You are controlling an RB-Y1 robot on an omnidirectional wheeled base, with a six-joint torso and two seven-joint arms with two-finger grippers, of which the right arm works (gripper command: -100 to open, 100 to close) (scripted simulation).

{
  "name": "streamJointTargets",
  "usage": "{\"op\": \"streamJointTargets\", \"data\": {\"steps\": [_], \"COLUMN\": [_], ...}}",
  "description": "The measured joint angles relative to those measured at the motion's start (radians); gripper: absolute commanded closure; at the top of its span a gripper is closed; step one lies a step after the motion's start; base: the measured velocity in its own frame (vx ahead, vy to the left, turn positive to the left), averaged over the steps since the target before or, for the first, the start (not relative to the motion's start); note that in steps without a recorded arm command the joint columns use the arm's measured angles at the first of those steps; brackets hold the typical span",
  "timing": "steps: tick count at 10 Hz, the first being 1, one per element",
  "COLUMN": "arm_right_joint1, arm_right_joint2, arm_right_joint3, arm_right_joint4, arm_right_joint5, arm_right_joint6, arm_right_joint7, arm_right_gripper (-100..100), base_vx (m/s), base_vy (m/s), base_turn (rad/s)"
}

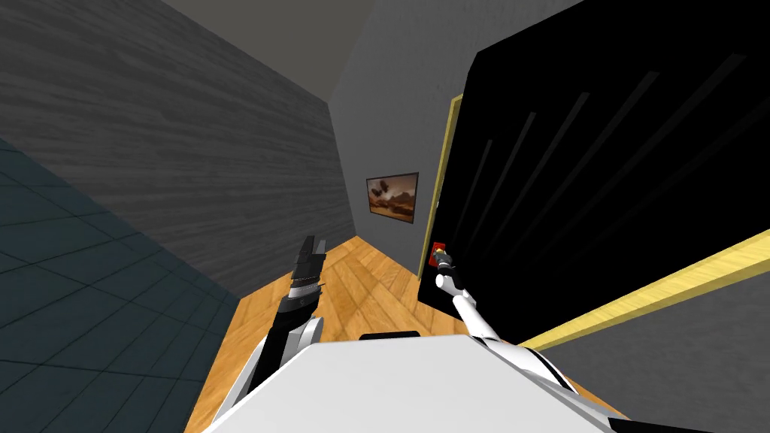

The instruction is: Pull the door open

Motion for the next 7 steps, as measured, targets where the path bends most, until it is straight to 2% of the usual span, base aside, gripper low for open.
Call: {"op": "streamJointTargets", "data": {"steps": [3, 4, 5, 7], "arm_right_joint1": [0.01, 0.012, 0.014, 0.018], "arm_right_joint2": [-0.026, -0.033, -0.031, -0.043], "arm_right_joint3": [0.036, 0.048, 0.051, 0.067], "arm_right_joint4": [-0.017, -0.014, -0.011, -0.021], "arm_right_joint5": [0.001, 0.002, 0.003, 0.006], "arm_right_joint6": [0.011, 0.012, 0.013, 0.013], "arm_right_joint7": [-0.046, -0.059, -0.062, -0.079], "arm_right_gripper": [100, 100, 100, 100], "base_vx": [-0.24, -0.09, -0.164, -0.239], "base_vy": [-0.044, -0.009, -0.019, -0.035], "base_turn": [0.145, 0.029, 0.102, 0.106]}}
